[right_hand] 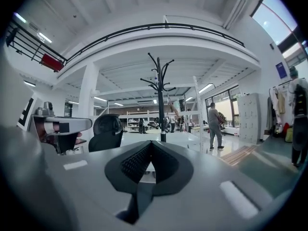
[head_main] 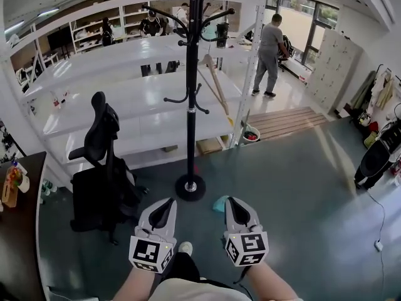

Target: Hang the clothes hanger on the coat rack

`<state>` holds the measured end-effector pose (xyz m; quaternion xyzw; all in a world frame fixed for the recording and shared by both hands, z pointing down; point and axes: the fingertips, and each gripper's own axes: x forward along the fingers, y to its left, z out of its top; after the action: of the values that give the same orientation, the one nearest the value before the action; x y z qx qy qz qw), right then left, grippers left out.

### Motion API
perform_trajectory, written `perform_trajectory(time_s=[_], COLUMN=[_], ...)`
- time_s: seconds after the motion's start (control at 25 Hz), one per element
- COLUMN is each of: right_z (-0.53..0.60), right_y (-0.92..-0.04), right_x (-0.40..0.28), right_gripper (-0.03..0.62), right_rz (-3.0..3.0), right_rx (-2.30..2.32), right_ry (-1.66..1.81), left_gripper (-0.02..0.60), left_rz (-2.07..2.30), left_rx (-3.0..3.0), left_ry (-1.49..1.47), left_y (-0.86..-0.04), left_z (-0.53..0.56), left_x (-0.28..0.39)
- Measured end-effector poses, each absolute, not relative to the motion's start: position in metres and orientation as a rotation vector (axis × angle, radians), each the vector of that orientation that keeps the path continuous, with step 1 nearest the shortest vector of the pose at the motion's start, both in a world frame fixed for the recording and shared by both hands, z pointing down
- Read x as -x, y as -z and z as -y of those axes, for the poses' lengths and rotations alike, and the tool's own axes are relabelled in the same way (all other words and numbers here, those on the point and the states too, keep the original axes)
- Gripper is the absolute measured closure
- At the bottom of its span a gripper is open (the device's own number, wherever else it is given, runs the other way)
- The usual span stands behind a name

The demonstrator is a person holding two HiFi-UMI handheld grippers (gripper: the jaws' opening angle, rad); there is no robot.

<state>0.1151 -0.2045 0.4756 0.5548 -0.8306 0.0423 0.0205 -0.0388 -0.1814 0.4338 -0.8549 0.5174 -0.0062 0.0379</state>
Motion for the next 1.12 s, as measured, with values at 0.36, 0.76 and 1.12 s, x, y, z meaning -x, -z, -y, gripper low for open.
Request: perform_trajectory(time_s=[0.36, 0.76, 1.12], right_z=[0.152, 0.105, 0.077], right_y=[-0.472, -0.48, -0.483], right_x=[-0.111, -0.083, -0.063], right_gripper=[0.568, 0.568, 0.569], right_rz=[2.587, 2.55, 2.542], right_rx=[-1.69, -1.718, -1.71], right_ry=[-0.134, -0.182, -0.172], left_gripper=[0.581, 0.581, 0.581], left_rz=[-1.642, -1.599, -1.598], left_rx=[2.582, 2.612, 2.622], left_ry=[0.019, 0.011, 0.025], left_y=[-0.427, -0.425, -0.433], left_z=[0.131, 0.099, 0.073], left_x=[0.051, 0.07, 0.082])
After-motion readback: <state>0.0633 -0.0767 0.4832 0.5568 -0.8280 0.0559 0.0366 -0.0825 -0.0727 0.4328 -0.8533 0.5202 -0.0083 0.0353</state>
